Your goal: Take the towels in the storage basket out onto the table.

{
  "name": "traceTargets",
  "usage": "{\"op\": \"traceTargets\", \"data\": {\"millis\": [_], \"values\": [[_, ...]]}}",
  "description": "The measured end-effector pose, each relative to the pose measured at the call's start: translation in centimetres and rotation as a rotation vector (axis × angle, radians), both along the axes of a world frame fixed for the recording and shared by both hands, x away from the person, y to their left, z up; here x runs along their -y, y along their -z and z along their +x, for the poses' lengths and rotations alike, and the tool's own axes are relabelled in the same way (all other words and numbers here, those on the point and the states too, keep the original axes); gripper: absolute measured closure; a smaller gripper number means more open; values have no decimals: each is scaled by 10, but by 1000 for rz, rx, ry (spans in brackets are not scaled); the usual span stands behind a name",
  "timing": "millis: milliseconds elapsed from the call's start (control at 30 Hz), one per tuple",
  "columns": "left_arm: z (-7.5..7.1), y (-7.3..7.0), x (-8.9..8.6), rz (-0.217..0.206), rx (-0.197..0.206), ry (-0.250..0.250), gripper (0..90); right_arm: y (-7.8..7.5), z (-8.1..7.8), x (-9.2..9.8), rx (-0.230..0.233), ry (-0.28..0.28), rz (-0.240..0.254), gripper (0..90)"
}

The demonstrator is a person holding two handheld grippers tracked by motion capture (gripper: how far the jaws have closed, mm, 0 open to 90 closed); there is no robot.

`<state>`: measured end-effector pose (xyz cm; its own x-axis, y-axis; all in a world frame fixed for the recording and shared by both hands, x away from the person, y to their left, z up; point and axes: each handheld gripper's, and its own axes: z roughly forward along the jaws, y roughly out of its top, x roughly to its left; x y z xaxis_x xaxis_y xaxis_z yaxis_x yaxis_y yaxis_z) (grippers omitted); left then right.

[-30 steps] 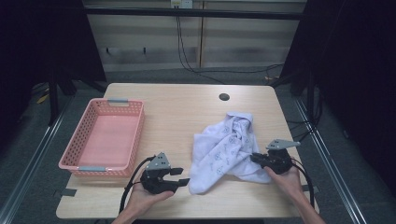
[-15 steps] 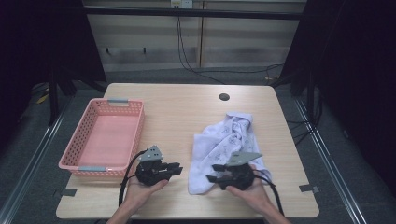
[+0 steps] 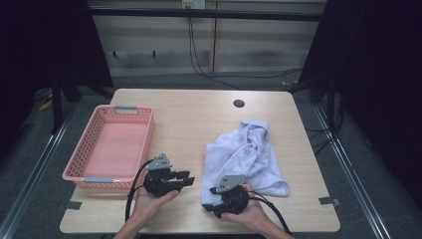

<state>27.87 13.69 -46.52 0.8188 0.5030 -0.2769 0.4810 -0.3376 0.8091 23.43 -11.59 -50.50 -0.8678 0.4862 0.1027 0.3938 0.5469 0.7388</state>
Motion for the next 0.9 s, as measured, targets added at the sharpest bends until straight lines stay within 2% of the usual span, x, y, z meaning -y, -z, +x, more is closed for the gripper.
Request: {"op": "traceTargets", "data": {"millis": [33,100,167,200,267,333,367,400,433,467,500,533,567,633,667,733,767,833,867,900], "values": [[0,0,0,-2,-1,-3,651,-1,-6,2,8,-8,-19,449],[0,0,-1,-1,-3,-8,647,-3,-13,7,33,-2,-52,596],[0,1,-1,6,-7,-3,647,-5,-17,21,-2,3,-42,807],[1,1,-1,6,-8,-5,646,-6,-17,28,-20,5,-41,847],[1,1,-1,2,-10,-8,646,-8,-19,41,-35,21,-25,861],[3,1,-1,7,-6,-14,648,-17,-20,54,-45,37,31,864],[4,1,0,13,-7,-14,649,-25,-21,63,-34,58,82,865],[6,2,3,29,-6,-14,648,-33,-21,71,-20,75,114,866],[7,3,4,35,-7,-11,644,-43,-20,82,18,111,136,866],[9,5,7,39,-14,-12,642,-46,-19,87,28,128,147,865],[10,6,9,40,-17,-6,641,-54,-15,99,56,171,176,866],[12,7,13,59,-17,0,639,-58,-11,107,78,204,185,866],[13,7,15,65,-15,0,626,-65,-1,125,106,275,203,866],[17,7,20,74,-14,2,595,-66,11,141,120,345,189,867],[20,8,22,61,-11,-4,585,-64,19,147,130,382,162,867],[28,10,27,57,-24,-9,566,-54,32,157,105,459,116,867],[30,10,30,63,-23,-14,541,-43,40,162,102,505,78,867],[38,12,37,63,-10,-24,515,-28,49,166,74,526,22,867],[42,12,40,55,-8,-27,486,-17,54,167,38,528,-6,867],[46,13,44,44,-13,-17,486,-17,54,167,38,528,-6,867]]}}
